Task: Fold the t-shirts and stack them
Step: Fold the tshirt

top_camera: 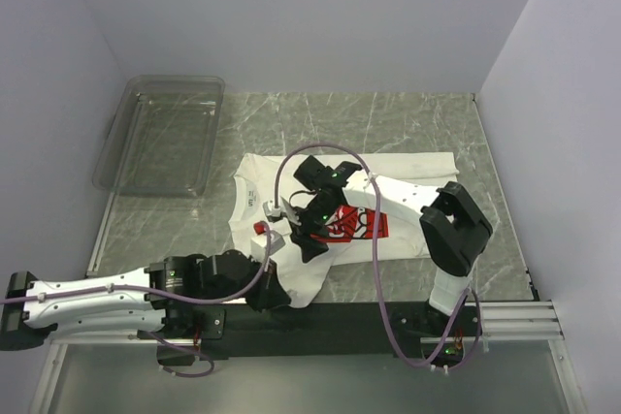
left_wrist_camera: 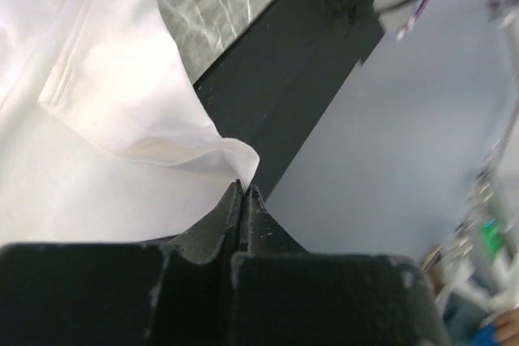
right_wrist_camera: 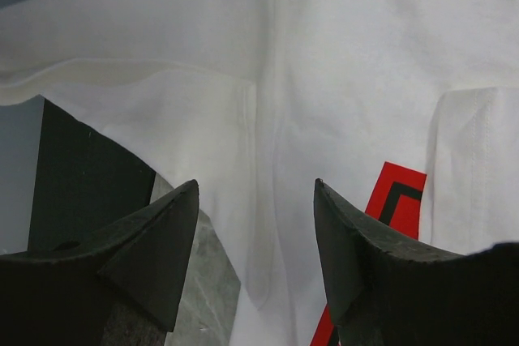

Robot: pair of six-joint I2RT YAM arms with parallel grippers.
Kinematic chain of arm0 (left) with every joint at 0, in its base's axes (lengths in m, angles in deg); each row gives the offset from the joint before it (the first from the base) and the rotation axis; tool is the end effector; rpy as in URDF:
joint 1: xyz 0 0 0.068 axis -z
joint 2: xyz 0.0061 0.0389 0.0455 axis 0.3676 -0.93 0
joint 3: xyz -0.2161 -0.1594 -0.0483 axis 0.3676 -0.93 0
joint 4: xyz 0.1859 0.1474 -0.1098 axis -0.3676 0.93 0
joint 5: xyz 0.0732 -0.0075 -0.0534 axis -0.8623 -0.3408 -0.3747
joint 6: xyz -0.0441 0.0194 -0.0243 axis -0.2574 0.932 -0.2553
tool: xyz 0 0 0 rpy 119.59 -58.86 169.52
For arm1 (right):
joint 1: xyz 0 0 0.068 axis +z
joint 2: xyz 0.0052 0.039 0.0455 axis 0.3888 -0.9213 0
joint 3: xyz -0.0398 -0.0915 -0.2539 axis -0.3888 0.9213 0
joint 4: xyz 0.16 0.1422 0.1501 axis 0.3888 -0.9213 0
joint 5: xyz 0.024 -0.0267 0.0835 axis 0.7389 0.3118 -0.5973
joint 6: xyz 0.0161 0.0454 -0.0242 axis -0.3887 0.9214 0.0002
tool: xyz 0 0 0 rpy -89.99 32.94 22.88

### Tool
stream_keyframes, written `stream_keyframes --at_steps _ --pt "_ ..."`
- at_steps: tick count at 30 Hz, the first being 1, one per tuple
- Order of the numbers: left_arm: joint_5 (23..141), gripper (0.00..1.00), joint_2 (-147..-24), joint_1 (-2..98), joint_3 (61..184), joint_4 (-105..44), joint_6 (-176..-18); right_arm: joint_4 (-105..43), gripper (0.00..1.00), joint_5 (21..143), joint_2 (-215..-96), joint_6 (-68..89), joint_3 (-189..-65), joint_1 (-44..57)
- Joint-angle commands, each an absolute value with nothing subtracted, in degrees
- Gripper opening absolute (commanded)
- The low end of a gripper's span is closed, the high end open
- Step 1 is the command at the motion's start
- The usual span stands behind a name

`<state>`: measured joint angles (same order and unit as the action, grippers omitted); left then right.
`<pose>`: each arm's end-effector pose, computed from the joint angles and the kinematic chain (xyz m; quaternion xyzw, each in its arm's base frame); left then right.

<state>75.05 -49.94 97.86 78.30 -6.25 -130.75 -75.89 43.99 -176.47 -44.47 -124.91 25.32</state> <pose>0.0371 -0.1551 0.2320 0.2366 0.8480 -0.4185 0.2231 0.2122 0.2757 0.2110 -0.7157 0.5674 0.3870 0.1271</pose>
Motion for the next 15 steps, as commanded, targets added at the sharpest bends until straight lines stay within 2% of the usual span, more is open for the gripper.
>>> stream_keyframes --at_steps 1,9,15 --pt "65.6 0.01 -46.5 100.39 77.55 -6.9 -144.13 -75.49 0.66 45.51 -177.04 -43.9 -124.41 27.38" --pt "65.66 0.01 -48.15 100.93 76.22 -2.85 -150.29 -72.85 0.65 51.04 -180.29 -41.61 -124.23 33.28" --pt "66.55 0.01 -50.62 102.25 75.7 -3.02 -152.23 -70.74 0.6 55.79 -181.35 -41.09 -121.95 35.12"
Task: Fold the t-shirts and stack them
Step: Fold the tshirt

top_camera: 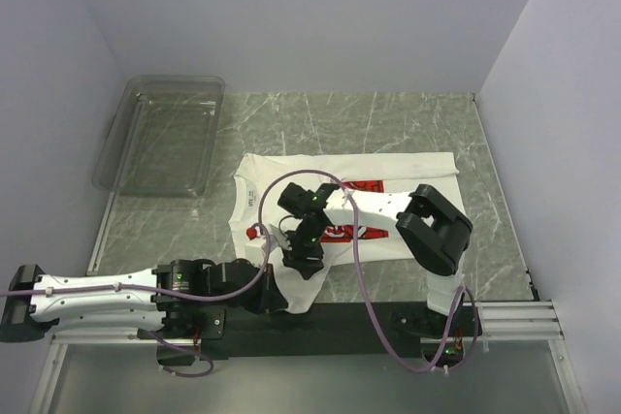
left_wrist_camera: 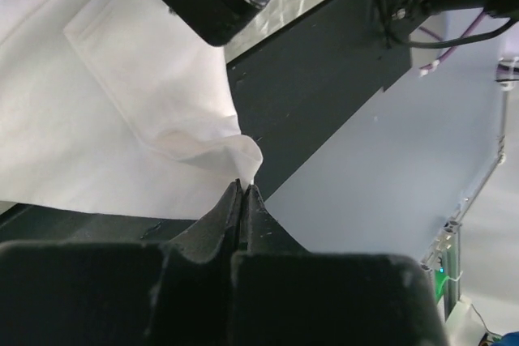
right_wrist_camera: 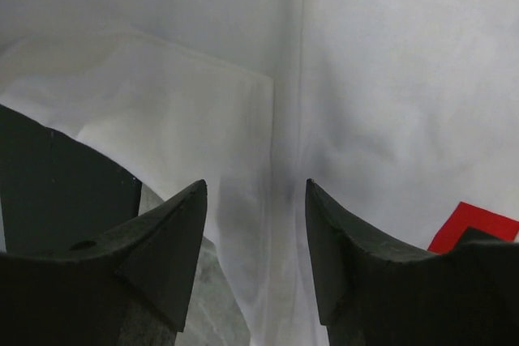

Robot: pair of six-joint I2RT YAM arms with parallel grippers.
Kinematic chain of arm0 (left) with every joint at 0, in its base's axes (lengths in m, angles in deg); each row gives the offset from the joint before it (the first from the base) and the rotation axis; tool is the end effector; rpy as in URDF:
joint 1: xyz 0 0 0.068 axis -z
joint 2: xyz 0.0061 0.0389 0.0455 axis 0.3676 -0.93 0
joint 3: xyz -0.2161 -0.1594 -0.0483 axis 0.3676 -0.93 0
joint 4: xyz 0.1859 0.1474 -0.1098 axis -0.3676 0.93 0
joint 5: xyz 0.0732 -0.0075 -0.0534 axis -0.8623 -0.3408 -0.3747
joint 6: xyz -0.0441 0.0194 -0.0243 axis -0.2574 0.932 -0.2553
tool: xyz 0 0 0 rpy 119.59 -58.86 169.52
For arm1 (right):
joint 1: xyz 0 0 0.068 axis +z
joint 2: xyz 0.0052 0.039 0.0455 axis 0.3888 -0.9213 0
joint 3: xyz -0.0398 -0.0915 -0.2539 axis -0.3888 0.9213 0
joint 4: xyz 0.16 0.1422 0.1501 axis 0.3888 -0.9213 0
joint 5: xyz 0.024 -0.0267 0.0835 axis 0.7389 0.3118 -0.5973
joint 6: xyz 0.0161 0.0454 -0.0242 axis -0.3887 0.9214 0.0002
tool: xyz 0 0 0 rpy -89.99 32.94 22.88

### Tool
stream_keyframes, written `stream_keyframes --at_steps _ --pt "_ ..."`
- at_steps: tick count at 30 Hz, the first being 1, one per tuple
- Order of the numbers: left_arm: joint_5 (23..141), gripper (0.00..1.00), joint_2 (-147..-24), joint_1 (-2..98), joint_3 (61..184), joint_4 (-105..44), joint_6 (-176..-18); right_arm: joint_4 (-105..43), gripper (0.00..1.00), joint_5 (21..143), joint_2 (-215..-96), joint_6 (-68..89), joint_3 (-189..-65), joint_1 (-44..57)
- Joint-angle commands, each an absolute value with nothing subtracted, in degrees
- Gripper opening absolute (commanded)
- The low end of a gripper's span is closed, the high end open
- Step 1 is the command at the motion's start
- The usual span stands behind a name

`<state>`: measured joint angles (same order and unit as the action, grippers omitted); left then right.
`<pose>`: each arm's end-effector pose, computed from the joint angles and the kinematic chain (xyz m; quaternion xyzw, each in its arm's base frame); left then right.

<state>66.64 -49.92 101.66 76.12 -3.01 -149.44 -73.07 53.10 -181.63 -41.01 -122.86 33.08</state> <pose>0.0309 -0.1503 0.2143 0.0957 0.8952 -0.3930 0.1869 0.1800 0.3046 0.1694 -0.7470 0.5779 0.3226 0.0637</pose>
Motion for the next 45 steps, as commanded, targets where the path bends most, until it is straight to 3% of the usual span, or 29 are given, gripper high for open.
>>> stream_keyframes --at_steps 1,9,12,15,19,21,28,40,45 --pt "66.28 0.01 -50.53 102.51 75.52 -3.02 -152.23 -70.39 0.58 56.49 -181.35 -41.0 -121.86 35.39" --pt "64.17 0.01 -46.58 102.69 74.47 -1.53 -153.63 -70.39 0.42 58.26 -182.49 -40.03 -122.48 36.88" --pt "63.73 0.01 -45.09 102.69 74.03 -0.74 -153.99 -70.56 0.31 58.78 -182.32 -39.68 -122.91 36.88" --pt "63.47 0.01 -44.56 102.69 74.38 0.06 -153.9 -70.56 0.15 58.88 -179.69 -39.76 -122.65 36.71" --pt "63.2 0.01 -44.91 102.69 74.99 0.94 -153.11 -70.65 0.15 58.44 -176.78 -40.12 -121.95 36.27" --pt "63.29 0.01 -45.0 102.69 75.08 1.11 -152.93 -70.56 0.25 58.61 -176.25 -39.94 -121.6 36.27" --pt "63.2 0.01 -43.24 102.69 74.47 1.55 -153.55 -70.56 0.35 59.4 -175.2 -40.29 -120.98 36.27" --pt "63.12 0.01 -43.41 102.69 74.73 1.9 -153.11 -71.09 0.32 61.07 -176.51 -40.64 -120.19 36.18" --pt "63.12 0.01 -43.06 102.69 74.38 1.73 -153.2 -71.35 0.19 60.72 -176.34 -40.91 -120.1 36.27"
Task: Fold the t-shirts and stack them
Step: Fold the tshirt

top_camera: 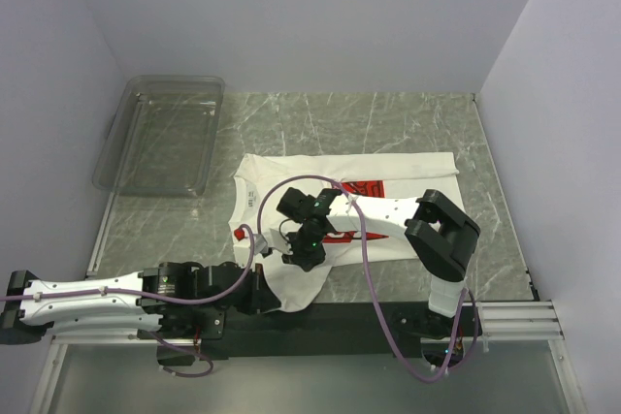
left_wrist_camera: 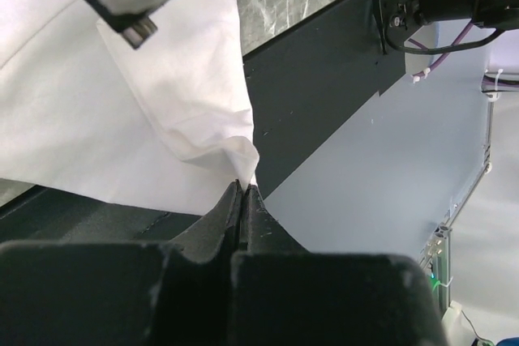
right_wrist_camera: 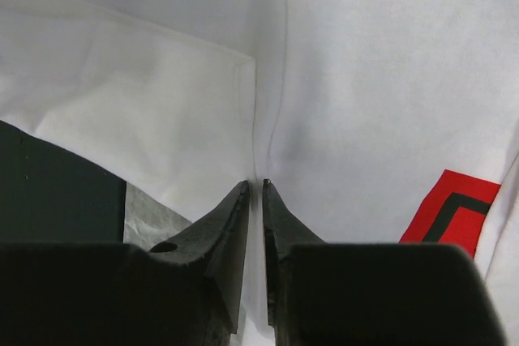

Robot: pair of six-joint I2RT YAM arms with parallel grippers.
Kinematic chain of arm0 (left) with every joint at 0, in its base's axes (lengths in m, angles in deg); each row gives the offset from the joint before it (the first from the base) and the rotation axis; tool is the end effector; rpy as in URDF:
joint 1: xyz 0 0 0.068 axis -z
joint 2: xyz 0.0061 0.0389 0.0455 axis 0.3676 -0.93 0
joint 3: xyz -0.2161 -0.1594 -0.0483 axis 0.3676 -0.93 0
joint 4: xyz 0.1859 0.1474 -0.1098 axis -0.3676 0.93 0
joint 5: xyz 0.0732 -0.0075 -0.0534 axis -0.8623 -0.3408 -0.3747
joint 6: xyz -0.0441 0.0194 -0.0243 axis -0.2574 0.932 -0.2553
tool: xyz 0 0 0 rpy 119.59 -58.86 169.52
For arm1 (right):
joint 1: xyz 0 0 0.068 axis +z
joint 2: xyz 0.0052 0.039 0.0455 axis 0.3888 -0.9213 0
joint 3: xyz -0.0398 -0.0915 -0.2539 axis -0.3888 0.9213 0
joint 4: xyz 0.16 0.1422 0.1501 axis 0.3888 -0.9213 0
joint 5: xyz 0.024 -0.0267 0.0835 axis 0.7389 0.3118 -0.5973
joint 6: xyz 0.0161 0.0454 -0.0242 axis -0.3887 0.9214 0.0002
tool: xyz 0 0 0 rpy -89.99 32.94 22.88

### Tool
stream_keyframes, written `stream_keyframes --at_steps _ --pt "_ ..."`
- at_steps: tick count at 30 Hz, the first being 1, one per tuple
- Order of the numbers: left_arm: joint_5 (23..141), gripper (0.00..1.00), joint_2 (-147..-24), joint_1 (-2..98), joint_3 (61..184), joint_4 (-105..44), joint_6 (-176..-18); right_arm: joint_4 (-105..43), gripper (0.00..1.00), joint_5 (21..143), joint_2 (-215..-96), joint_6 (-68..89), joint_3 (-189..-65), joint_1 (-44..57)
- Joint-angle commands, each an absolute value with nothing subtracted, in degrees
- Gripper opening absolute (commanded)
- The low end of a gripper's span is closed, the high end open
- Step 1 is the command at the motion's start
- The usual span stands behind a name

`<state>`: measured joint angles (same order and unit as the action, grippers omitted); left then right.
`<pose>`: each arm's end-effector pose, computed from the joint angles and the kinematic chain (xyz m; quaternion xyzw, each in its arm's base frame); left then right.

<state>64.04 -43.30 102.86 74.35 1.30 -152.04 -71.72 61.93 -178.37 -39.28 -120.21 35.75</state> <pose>0.0265 -0.1323 0.2119 0.0742 0.8940 -0.3968 0.1942 0.1647 0.3023 0.1739 -0.7648 0.5866 0.2539 0.0798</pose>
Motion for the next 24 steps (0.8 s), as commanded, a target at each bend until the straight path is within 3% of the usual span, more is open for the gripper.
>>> stream_keyframes --at_steps 1,8,11,24 --pt "63.2 0.01 -43.06 102.69 74.38 1.81 -153.11 -71.53 0.17 60.46 -176.25 -41.08 -120.28 36.27" --pt "63.12 0.01 -42.71 102.69 74.2 1.73 -153.11 -72.14 0.11 60.11 -176.51 -41.35 -120.37 36.27" --pt "62.77 0.01 -42.54 102.69 74.03 1.73 -153.28 -72.23 0.0 59.75 -176.52 -41.35 -120.37 36.09" --pt "59.52 0.01 -40.6 102.69 74.64 2.08 -153.81 -79.17 0.0 47.2 -167.47 -47.58 -118.79 27.13"
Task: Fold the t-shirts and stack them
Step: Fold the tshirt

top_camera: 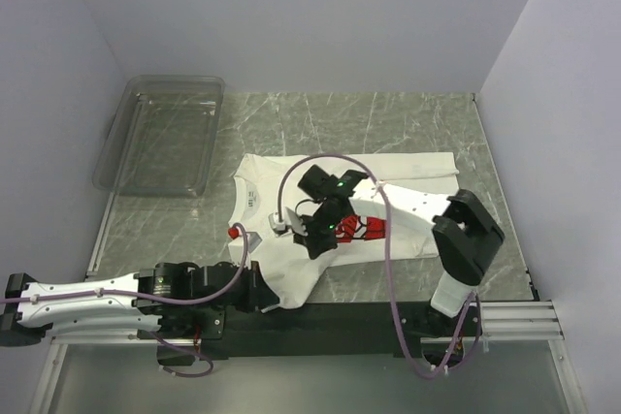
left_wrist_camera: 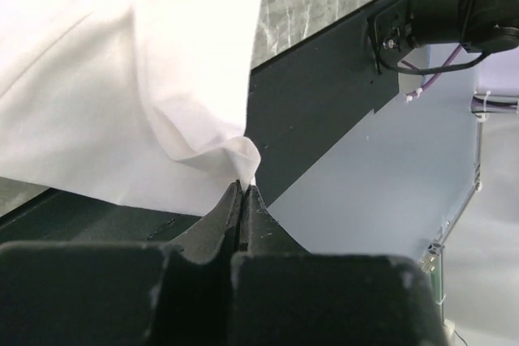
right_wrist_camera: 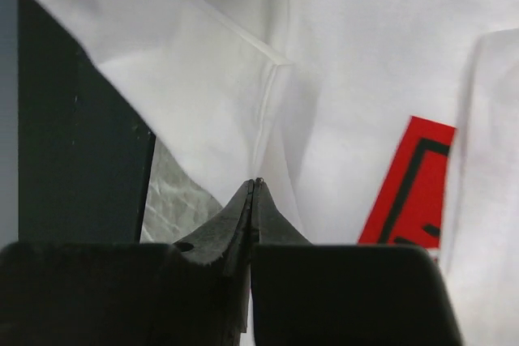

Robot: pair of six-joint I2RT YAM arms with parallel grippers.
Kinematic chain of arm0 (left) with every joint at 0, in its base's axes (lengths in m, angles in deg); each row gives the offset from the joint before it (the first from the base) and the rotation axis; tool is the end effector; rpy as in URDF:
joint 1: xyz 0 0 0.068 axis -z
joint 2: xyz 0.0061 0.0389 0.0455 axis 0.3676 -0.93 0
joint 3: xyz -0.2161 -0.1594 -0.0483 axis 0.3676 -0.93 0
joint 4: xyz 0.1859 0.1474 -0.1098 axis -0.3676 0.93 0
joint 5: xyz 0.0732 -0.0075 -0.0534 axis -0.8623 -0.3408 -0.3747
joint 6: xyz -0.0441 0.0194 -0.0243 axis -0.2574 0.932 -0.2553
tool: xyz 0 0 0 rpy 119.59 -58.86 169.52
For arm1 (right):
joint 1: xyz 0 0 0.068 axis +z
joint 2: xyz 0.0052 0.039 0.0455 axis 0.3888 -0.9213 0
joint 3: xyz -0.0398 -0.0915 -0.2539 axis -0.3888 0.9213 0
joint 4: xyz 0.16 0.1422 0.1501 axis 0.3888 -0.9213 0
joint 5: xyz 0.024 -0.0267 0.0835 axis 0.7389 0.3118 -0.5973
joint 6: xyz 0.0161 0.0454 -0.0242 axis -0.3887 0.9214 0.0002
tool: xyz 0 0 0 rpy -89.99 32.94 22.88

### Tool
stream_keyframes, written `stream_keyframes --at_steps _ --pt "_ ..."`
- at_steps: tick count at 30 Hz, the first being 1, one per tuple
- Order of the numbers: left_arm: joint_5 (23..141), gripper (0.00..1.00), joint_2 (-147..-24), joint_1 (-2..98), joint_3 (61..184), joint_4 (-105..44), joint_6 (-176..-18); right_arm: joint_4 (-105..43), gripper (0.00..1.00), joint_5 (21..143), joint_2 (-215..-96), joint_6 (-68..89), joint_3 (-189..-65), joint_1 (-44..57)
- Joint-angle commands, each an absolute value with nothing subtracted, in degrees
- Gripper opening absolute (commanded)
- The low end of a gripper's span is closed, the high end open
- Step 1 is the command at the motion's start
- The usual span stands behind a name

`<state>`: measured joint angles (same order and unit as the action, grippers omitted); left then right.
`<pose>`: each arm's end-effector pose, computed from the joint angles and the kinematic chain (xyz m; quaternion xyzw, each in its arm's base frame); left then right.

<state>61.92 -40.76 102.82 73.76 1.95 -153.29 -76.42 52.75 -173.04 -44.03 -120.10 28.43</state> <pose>0.0270 -0.1264 0.2126 0.0543 0.8893 -0.4037 0.2079 0.1879 0.2690 0.2037 -0.7409 0.5809 0.3203 0.1053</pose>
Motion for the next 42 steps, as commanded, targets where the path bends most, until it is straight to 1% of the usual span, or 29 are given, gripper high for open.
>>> stream_keyframes --at_steps 1,7,12,15,18,23,26,30,34,38,42 --pt "59.16 0.01 -40.51 102.6 74.82 2.17 -153.81 -79.35 0.0 46.66 -166.77 -48.72 -118.26 26.96" --pt "53.02 0.01 -40.69 102.6 77.54 3.04 -153.2 -81.72 0.0 42.8 -160.18 -54.51 -114.22 23.54" --pt "46.69 0.01 -42.88 102.08 81.75 3.57 -150.74 -87.26 0.0 40.95 -156.22 -60.5 -111.68 21.15" --pt "46.24 0.01 -45.6 99.98 83.69 1.82 -148.37 -85.78 0.0 40.33 -153.41 -61.3 -109.47 21.15" --pt "47.47 0.01 -48.58 95.41 85.62 -0.29 -144.07 -84.28 0.0 40.85 -151.38 -61.03 -107.28 21.24" --pt "56.68 0.01 -52.99 83.03 85.98 -6.17 -138.26 -79.81 0.0 41.56 -146.73 -61.92 -103.85 21.5" --pt "60.2 0.01 -56.32 78.98 86.33 -9.95 -134.66 -74.81 0.0 43.84 -143.91 -60.6 -100.42 23.25" --pt "63.2 0.0 -61.24 75.89 86.86 -12.95 -130.71 -69.35 0.0 46.74 -141.36 -57.44 -97.17 25.28" --pt "65.13 0.01 -63.62 73.95 86.33 -16.1 -129.38 -62.93 0.0 51.66 -137.15 -54.89 -94.62 28.61" --pt "67.24 0.01 -66.61 71.93 86.24 -17.78 -128.5 -60.9 0.0 57.19 -137.75 -53.21 -95.58 30.99" --pt "68.21 0.01 -69.51 70.96 86.16 -18.31 -128.41 -62.39 0.0 60.01 -139.25 -53.83 -99.53 34.07"
